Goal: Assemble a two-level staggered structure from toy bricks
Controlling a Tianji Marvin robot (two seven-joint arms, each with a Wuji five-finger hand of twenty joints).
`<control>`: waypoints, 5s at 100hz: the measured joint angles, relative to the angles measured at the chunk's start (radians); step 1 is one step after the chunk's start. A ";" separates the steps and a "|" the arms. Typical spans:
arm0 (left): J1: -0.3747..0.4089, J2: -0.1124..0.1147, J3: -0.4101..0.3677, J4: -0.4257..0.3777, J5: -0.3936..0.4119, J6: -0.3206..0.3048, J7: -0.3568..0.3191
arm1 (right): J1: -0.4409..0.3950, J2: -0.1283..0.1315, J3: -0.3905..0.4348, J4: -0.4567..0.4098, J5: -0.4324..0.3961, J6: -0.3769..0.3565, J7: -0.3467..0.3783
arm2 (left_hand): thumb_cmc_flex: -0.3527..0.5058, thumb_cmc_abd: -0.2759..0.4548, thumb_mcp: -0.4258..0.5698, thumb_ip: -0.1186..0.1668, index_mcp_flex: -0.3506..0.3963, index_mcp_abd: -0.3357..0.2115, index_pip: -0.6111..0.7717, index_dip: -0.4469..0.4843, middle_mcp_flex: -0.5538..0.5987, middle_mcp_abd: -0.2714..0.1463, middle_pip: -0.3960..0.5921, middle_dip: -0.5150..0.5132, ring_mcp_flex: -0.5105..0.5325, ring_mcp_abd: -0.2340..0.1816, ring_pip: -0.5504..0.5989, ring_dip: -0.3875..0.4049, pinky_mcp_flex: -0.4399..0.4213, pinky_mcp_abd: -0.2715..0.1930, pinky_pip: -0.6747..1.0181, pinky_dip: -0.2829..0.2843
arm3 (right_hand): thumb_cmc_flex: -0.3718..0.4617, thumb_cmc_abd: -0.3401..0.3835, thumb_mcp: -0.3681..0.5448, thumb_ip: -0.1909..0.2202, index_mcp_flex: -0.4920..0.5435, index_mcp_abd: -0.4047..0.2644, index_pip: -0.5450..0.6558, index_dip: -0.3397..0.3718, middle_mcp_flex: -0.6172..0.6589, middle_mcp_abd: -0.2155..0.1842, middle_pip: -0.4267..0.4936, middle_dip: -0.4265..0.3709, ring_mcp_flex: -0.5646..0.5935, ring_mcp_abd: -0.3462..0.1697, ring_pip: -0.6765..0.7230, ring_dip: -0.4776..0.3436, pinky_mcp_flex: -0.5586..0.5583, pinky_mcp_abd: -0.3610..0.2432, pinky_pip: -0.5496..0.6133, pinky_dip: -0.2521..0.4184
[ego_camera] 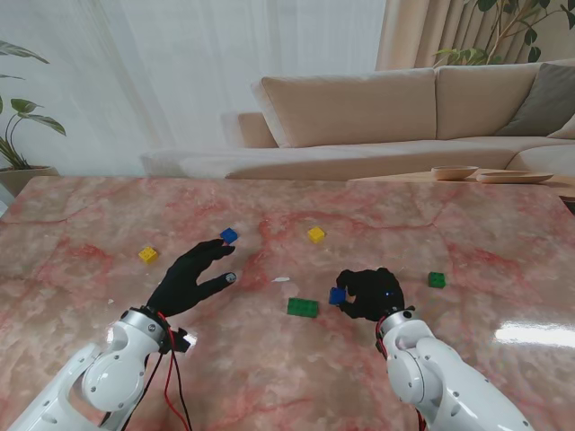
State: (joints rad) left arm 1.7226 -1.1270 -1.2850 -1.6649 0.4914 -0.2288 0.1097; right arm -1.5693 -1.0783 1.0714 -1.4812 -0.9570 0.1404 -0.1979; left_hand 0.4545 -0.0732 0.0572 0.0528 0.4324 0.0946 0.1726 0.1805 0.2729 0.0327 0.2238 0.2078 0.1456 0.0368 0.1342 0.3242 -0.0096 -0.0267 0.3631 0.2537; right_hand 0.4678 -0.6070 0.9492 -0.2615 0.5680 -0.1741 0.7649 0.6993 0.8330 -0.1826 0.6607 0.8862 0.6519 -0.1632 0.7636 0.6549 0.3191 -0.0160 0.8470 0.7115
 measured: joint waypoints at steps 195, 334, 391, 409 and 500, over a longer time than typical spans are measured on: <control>0.026 0.007 -0.021 -0.044 0.013 0.005 -0.041 | 0.038 0.009 -0.110 0.051 -0.066 -0.010 -0.004 | 0.000 0.000 0.000 0.000 0.000 0.000 0.000 0.000 0.000 0.000 0.000 0.000 0.000 0.000 -0.009 0.000 0.000 0.000 -0.002 0.000 | -0.092 0.082 -0.032 0.098 0.009 0.012 -0.152 0.077 -0.128 -0.012 0.043 -0.081 -0.085 0.000 -0.027 0.000 -0.075 0.002 -0.031 0.011; 0.017 0.004 0.003 -0.051 -0.003 0.026 -0.027 | -0.269 -0.018 0.239 -0.363 0.090 -0.185 0.062 | 0.000 0.000 0.000 0.000 0.000 -0.001 0.000 0.000 0.000 0.000 0.000 0.000 0.000 0.000 -0.010 0.000 0.000 0.000 -0.002 0.013 | -0.458 0.331 -0.270 0.202 -0.258 0.242 -0.699 -0.214 -0.417 0.150 -0.523 -0.737 -0.251 0.053 -0.657 -0.388 -0.143 -0.024 -0.373 -0.221; 0.016 -0.004 0.057 -0.035 -0.025 0.031 0.009 | -0.319 -0.035 0.296 -0.335 0.200 -0.242 -0.001 | 0.000 0.000 0.000 0.000 -0.004 -0.001 -0.003 0.000 0.000 0.000 0.000 0.000 0.000 0.000 -0.010 0.000 0.000 0.000 -0.002 0.013 | -0.468 0.358 -0.282 0.203 -0.258 0.255 -0.704 -0.227 -0.394 0.164 -0.526 -0.752 -0.230 0.061 -0.666 -0.407 -0.125 -0.037 -0.375 -0.266; 0.025 -0.004 0.020 -0.054 -0.032 0.042 -0.058 | -0.314 -0.035 0.290 -0.314 0.213 -0.241 0.003 | 0.000 0.000 0.000 0.000 -0.005 -0.001 -0.013 0.000 0.000 0.000 0.000 0.000 0.000 -0.001 -0.010 -0.001 0.000 0.000 -0.002 0.013 | -0.467 0.358 -0.285 0.203 -0.257 0.255 -0.693 -0.227 -0.392 0.164 -0.526 -0.752 -0.230 0.061 -0.666 -0.407 -0.125 -0.037 -0.375 -0.277; -0.121 0.093 -0.288 0.046 0.210 0.261 -0.608 | -0.262 -0.035 0.256 -0.260 0.228 -0.242 0.026 | 0.065 -0.253 0.123 -0.048 -0.251 0.047 -0.180 -0.121 -0.136 -0.016 -0.221 -0.087 -0.063 -0.026 -0.106 -0.099 -0.009 -0.050 -0.262 0.038 | -0.452 0.358 -0.305 0.209 -0.257 0.252 -0.665 -0.227 -0.392 0.165 -0.515 -0.752 -0.230 0.065 -0.666 -0.407 -0.129 -0.037 -0.374 -0.290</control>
State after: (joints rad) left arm 1.6015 -1.0336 -1.5726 -1.6191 0.7016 0.0321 -0.4986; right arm -1.8318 -1.1128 1.3275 -1.7411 -0.7290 -0.1016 -0.1717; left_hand 0.5199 -0.3260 0.1806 0.0051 0.1811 0.1418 -0.0079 0.0590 0.1365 0.0164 0.0028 0.1205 0.0831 0.0108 0.0278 0.2248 -0.0188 -0.0766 0.1016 0.2915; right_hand 0.0160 -0.2490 0.6439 -0.0530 0.3107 0.0781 0.0996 0.4718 0.4413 -0.0179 0.1455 0.1344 0.4219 -0.0983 0.0980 0.2480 0.1905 -0.0525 0.4731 0.4211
